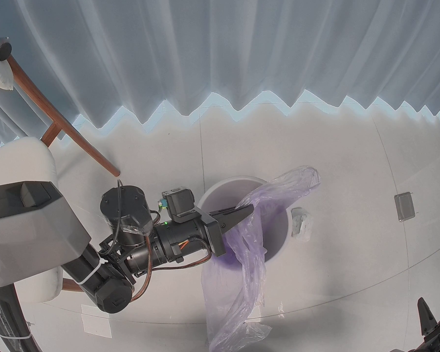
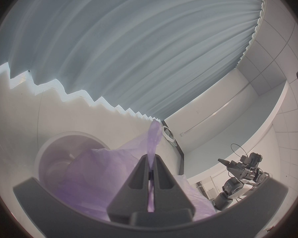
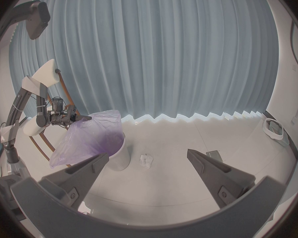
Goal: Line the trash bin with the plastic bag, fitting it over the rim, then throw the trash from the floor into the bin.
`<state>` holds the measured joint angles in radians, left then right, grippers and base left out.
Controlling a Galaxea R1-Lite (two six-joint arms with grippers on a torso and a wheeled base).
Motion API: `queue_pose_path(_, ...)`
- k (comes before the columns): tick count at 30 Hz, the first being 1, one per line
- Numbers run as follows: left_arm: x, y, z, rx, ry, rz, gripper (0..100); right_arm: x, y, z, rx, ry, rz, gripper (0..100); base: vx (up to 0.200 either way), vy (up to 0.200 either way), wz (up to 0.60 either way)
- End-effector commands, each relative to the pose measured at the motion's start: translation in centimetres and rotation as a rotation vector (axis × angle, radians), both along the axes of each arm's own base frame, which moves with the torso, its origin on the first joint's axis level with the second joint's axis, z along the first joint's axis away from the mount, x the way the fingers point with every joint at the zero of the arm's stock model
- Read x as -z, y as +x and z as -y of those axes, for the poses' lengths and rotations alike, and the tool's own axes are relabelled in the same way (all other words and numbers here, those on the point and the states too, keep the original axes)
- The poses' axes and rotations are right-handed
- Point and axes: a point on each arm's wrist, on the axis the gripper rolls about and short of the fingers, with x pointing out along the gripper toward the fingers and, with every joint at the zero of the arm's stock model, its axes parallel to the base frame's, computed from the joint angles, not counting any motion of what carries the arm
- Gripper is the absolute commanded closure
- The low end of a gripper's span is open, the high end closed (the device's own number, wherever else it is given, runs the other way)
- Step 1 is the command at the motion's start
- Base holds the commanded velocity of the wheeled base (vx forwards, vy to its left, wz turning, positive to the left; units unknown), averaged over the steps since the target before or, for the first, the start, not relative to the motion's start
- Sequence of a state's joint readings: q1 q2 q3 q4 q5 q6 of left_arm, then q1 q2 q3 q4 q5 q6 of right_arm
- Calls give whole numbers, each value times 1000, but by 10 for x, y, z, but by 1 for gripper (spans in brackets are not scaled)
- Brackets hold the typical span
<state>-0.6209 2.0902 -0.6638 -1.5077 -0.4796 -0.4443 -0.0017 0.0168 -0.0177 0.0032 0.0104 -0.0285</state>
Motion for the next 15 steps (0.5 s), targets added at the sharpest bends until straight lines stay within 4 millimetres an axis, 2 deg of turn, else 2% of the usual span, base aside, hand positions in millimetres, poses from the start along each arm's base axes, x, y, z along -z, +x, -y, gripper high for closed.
queue_pose_path(1, -4, -4, 5, 16, -9, 13, 100, 5, 0, 0, -7, -14, 1, 0, 0, 0, 0)
queue_pose_path(4, -4, -4, 5, 18, -6, 15, 100, 5, 0, 0, -7, -11, -7, 0, 0, 0, 0)
queue_pose_path(10, 11, 7, 1, -28, 132, 207, 100, 5, 0, -1, -63, -8, 4, 0, 0, 0, 0)
queue_pose_path(15, 12, 7, 0, -32, 139, 212, 100, 4, 0, -1, -56, 16, 9, 0, 0, 0, 0)
